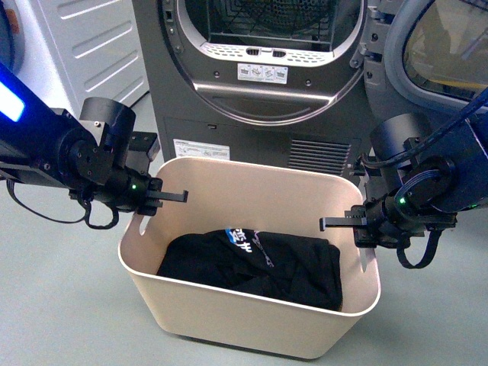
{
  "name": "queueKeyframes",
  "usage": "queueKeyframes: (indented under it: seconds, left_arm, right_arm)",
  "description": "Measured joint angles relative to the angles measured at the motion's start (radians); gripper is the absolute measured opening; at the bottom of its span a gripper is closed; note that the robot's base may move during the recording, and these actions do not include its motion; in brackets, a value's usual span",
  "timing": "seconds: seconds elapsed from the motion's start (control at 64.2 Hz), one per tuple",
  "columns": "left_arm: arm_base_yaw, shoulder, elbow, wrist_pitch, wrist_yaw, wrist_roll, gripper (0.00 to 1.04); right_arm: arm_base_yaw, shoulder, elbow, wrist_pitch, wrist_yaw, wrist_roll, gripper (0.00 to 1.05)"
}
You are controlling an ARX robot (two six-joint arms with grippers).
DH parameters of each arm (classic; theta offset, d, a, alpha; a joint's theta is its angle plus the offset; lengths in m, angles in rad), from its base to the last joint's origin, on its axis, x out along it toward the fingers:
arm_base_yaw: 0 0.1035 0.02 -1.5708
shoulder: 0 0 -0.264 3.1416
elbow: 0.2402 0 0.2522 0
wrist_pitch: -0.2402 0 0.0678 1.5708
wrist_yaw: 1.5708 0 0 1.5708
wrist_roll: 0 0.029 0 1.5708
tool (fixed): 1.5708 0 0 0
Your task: Move hamper under clothes hanger
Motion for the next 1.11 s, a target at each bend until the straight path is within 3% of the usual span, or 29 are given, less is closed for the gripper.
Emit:
queueKeyframes:
  seconds: [0.842,1.106]
  left_arm:
    - [0.032,-0.014,-0.016,-0.005,-0.029,-0.004,0.04]
    - [-0.004,-0.015,-0.015,-0.005,-0.005,-0.005,0.04]
  right_arm:
    - [0.043,-0.015,-0.023,0.014,-0.033,-0.014,0.03]
    - [0.000,-0.017,-0.022,0.017,-0.002,-0.019,0.03]
